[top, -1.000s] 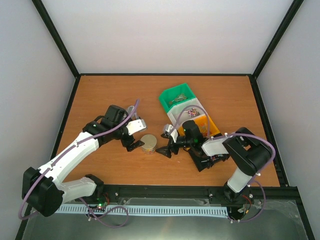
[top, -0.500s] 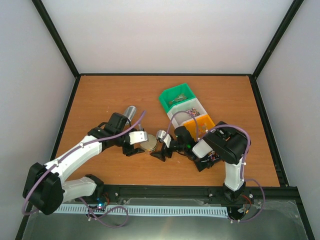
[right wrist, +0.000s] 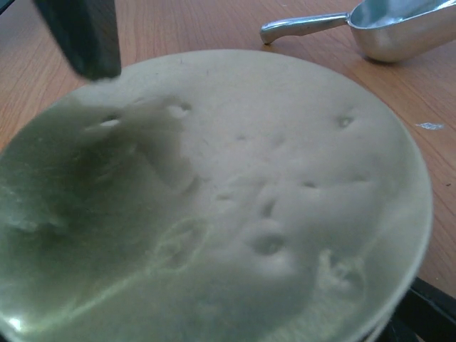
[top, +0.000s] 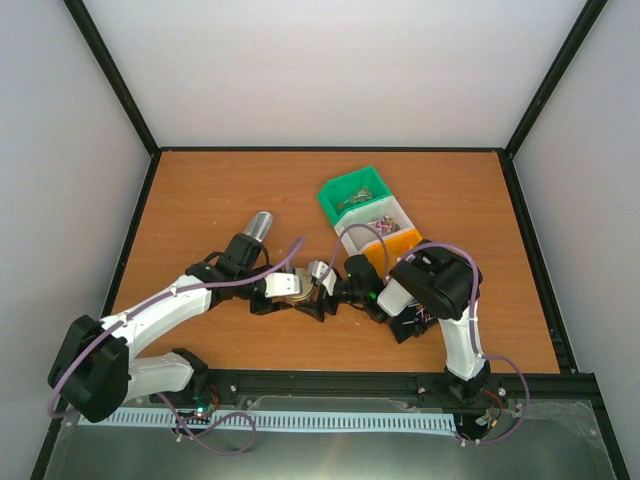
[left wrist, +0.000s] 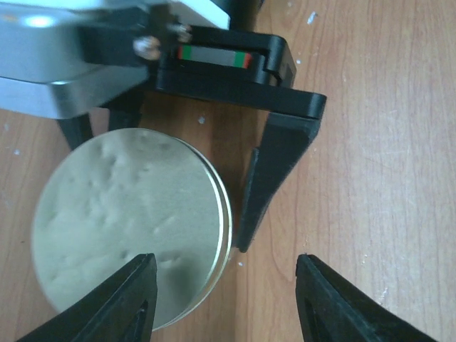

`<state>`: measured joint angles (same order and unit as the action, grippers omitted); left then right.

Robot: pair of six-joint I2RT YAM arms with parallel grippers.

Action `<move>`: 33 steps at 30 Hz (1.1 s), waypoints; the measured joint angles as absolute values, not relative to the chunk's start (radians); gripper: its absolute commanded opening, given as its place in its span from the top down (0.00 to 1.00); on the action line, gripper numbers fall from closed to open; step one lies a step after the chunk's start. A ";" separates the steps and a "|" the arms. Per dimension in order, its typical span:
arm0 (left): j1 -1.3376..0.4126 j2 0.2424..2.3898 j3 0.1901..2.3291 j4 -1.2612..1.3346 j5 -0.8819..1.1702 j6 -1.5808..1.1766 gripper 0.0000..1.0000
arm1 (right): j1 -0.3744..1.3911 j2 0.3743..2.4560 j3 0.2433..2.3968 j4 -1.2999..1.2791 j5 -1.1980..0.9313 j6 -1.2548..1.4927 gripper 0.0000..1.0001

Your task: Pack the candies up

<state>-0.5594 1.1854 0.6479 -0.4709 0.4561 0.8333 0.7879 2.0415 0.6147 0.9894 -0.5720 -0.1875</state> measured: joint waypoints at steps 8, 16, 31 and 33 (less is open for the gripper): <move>-0.591 1.206 0.617 -0.399 0.407 0.848 0.53 | 0.788 2.075 0.643 1.016 -0.584 -0.197 0.09; -0.595 1.214 0.616 -0.345 0.382 0.850 0.61 | 0.788 2.082 0.642 1.036 -0.585 -0.202 0.25; -0.620 1.234 0.597 -0.282 0.348 0.877 0.79 | 0.789 2.082 0.620 1.065 -0.583 -0.206 0.39; -0.622 1.221 0.585 -0.272 0.336 0.889 0.80 | 0.788 2.082 0.619 1.066 -0.583 -0.206 0.41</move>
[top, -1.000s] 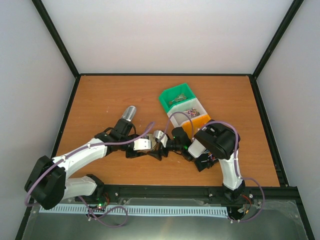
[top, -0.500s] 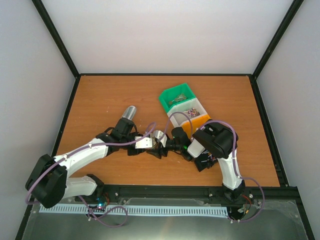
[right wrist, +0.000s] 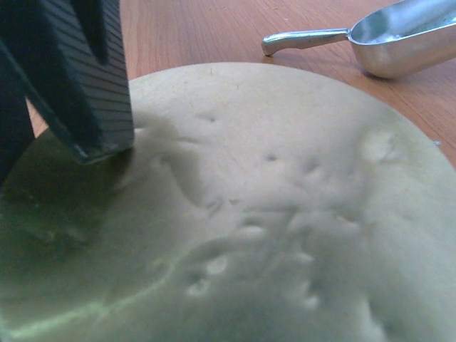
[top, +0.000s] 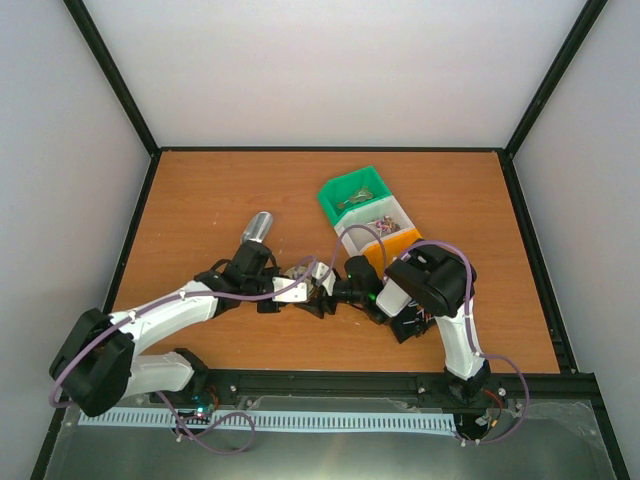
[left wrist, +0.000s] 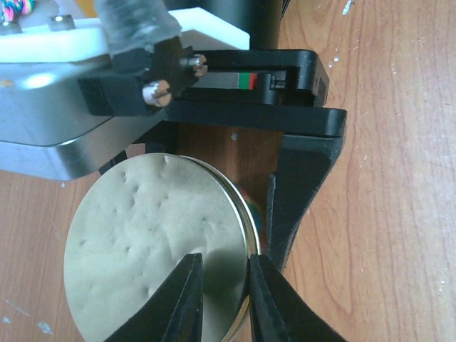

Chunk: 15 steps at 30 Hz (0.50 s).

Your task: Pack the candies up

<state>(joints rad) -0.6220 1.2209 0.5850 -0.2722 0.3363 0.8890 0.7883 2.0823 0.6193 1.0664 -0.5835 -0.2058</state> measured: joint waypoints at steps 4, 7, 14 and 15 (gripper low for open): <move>-0.627 1.200 0.557 -0.240 0.324 0.903 0.81 | 0.788 2.082 0.613 1.074 -0.583 -0.206 0.44; -0.629 1.187 0.535 -0.210 0.318 0.908 0.83 | 0.787 2.082 0.608 1.081 -0.582 -0.206 0.45; -0.625 1.159 0.499 -0.170 0.309 0.915 0.84 | 0.786 2.086 0.599 1.102 -0.578 -0.204 0.49; -0.622 1.155 0.496 -0.169 0.309 0.916 0.84 | 0.786 2.088 0.598 1.106 -0.578 -0.202 0.49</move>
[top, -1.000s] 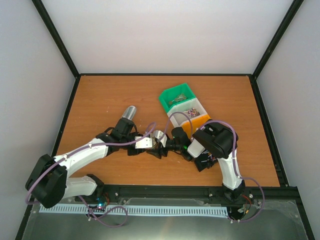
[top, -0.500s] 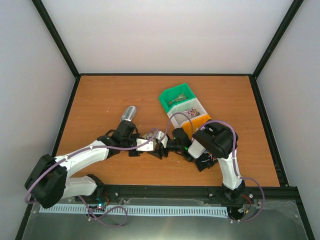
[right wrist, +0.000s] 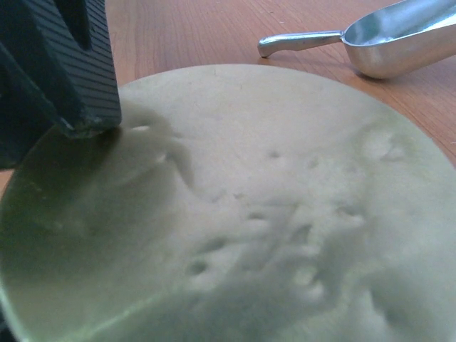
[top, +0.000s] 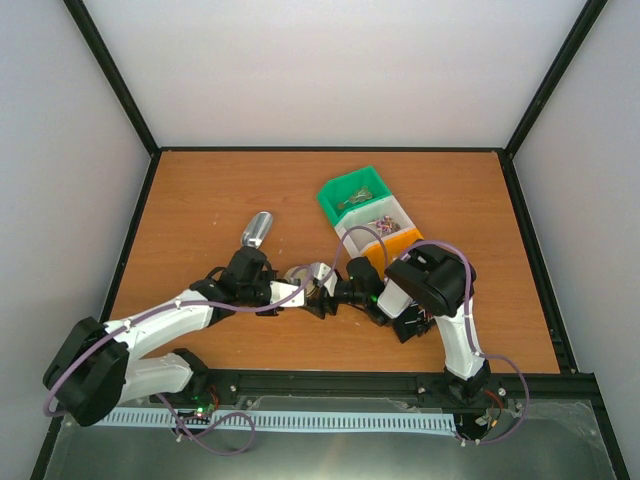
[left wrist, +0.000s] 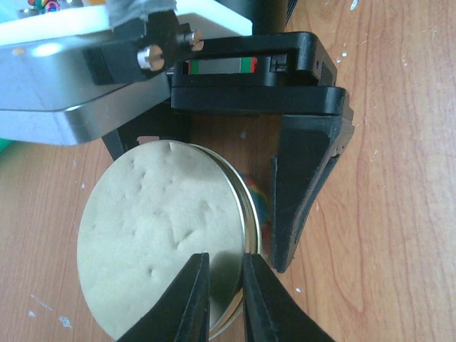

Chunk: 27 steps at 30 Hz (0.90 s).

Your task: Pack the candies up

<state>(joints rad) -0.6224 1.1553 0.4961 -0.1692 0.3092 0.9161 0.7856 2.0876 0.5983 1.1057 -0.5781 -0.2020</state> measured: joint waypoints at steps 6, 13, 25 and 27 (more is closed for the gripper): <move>-0.608 1.137 0.477 -0.158 0.307 0.922 0.85 | 0.786 2.094 0.596 1.121 -0.578 -0.199 0.50; -0.550 1.111 0.466 -0.168 0.292 0.923 0.84 | 0.784 2.095 0.591 1.134 -0.567 -0.192 0.51; -0.489 1.110 0.545 -0.395 0.278 0.773 0.12 | 0.791 2.097 0.583 1.161 -0.599 -0.154 0.51; -0.489 1.110 0.580 -0.402 0.314 0.727 0.10 | 0.791 2.099 0.585 1.164 -0.591 -0.148 0.51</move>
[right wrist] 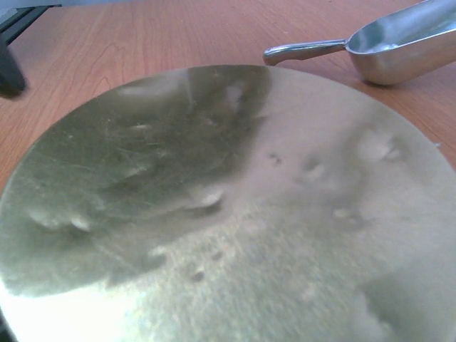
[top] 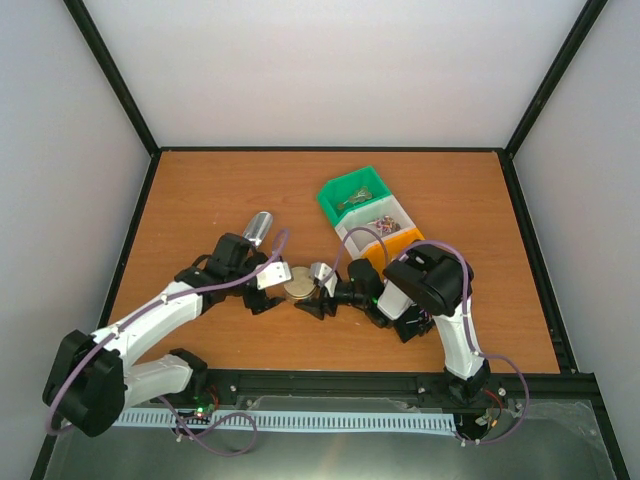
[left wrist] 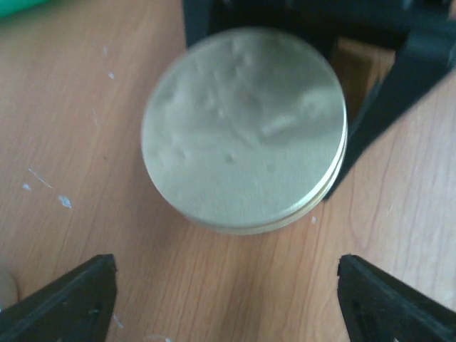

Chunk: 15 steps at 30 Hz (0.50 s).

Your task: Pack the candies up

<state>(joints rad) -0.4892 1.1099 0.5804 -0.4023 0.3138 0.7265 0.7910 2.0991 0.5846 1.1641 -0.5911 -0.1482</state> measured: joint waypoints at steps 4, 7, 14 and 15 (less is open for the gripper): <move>-0.490 1.126 0.629 -0.390 0.362 0.647 0.09 | 0.792 2.109 0.594 1.174 -0.577 -0.140 0.51; -0.493 1.165 0.647 -0.373 0.385 0.603 0.09 | 0.797 2.111 0.596 1.177 -0.557 -0.137 0.51; -0.497 1.265 0.681 -0.355 0.437 0.536 0.01 | 0.820 2.116 0.604 1.177 -0.512 -0.138 0.51; -0.498 1.272 0.682 -0.352 0.440 0.533 0.02 | 0.823 2.116 0.605 1.177 -0.508 -0.137 0.51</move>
